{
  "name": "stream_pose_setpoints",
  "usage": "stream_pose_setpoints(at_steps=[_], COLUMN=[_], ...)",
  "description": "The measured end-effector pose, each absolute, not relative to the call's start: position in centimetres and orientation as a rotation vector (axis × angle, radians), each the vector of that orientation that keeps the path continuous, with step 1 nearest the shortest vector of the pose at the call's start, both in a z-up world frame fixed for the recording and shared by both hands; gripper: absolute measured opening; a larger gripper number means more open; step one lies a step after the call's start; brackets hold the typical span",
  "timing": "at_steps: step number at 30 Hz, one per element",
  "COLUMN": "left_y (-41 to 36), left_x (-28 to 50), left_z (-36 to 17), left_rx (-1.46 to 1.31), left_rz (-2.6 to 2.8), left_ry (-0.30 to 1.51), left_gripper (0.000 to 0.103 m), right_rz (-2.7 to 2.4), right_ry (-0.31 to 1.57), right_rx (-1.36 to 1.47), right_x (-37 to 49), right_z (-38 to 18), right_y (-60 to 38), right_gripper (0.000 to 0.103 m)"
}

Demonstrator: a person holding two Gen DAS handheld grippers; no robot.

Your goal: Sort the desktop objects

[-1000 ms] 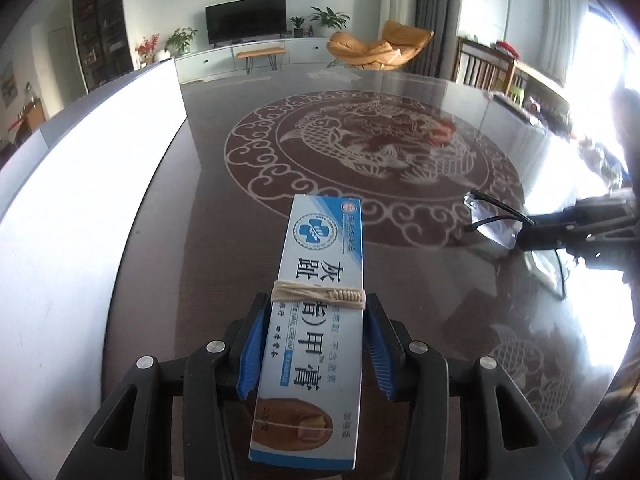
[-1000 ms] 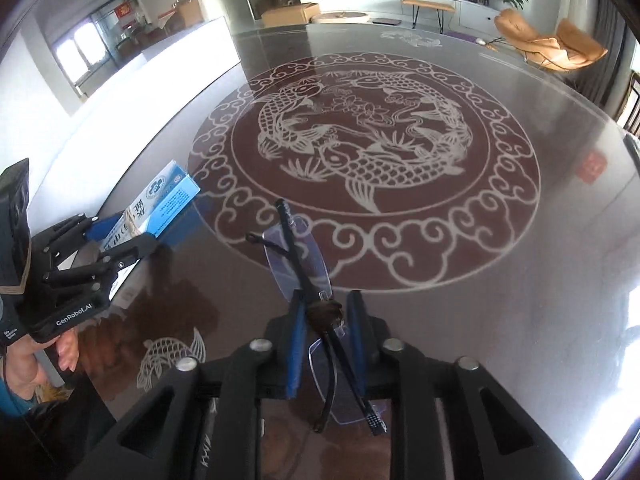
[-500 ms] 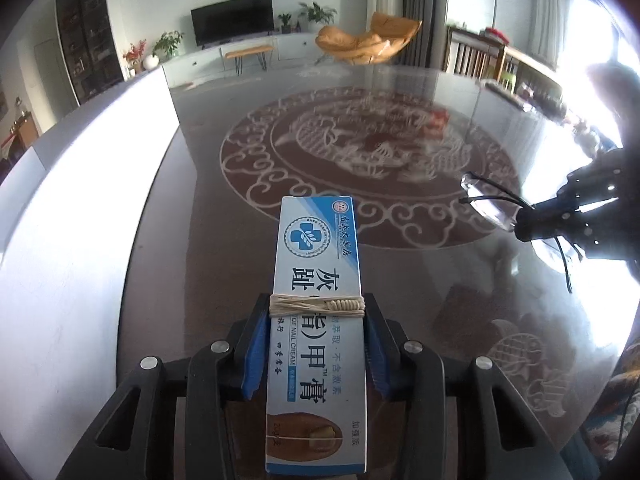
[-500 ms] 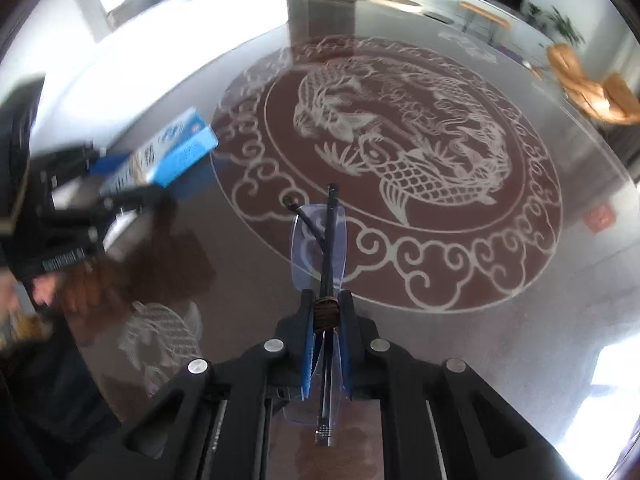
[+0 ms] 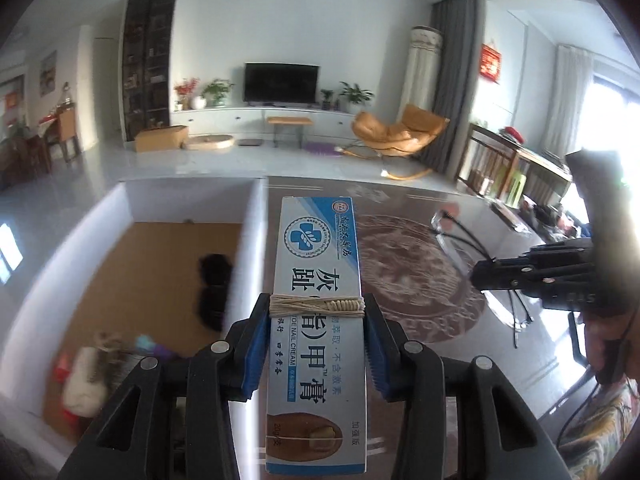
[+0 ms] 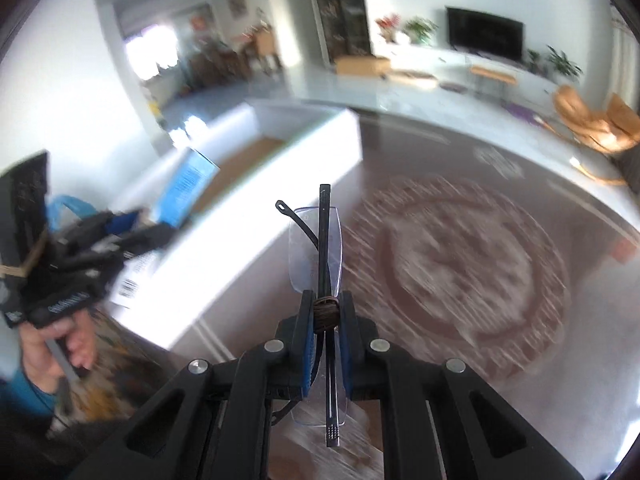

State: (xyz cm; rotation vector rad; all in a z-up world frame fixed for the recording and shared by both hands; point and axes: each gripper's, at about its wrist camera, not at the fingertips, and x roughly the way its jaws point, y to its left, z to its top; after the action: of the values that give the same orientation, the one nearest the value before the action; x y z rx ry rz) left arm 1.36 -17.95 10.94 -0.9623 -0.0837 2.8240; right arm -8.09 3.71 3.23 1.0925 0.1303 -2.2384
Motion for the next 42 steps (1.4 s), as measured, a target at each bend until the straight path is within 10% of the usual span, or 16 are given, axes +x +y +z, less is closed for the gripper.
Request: stream_pose_setpoints(at_steps=[14,17,19,21,27,42], left_y=[-36.5,-37.3,-37.1,-36.1,-35.6,-32.9], left_x=[-4.4,-4.1,-3.8,-3.4,-1.1,1.2], left_z=[4.0,3.4,3.8,4.2,5.9,7.9], left_rx=[-1.532,-1.594,-1.585,-1.556,-1.363,-1.337], left_rz=[2.936,2.926,2.966,3.022,3.192,3.448], left_ry=[-0.239,-0.300,-0.272,-0.219,-0.292,-0.115], left_gripper=[0.044,0.048,0.080,0.090,0.090,0.102], right_rz=[-2.021,-2.012,-2.013,-2.011,-2.089,-2.143], right_ry=[0.254,0.279,0.294,0.287,0.304,0.404], right_rx=[1.024,1.083,1.110,1.107,1.028,1.054], right_x=[-13.3,-14.1,-14.2,-14.0,-13.0,-11.3], right_z=[0.8,-1.9,-3.3,-3.4,0.4,-1.4], right_y=[-22.3,-24.2,-24.6,-24.3,-22.1,-18.6], right_gripper=[0.013,0.037,0.063,0.073,0.098,0.101])
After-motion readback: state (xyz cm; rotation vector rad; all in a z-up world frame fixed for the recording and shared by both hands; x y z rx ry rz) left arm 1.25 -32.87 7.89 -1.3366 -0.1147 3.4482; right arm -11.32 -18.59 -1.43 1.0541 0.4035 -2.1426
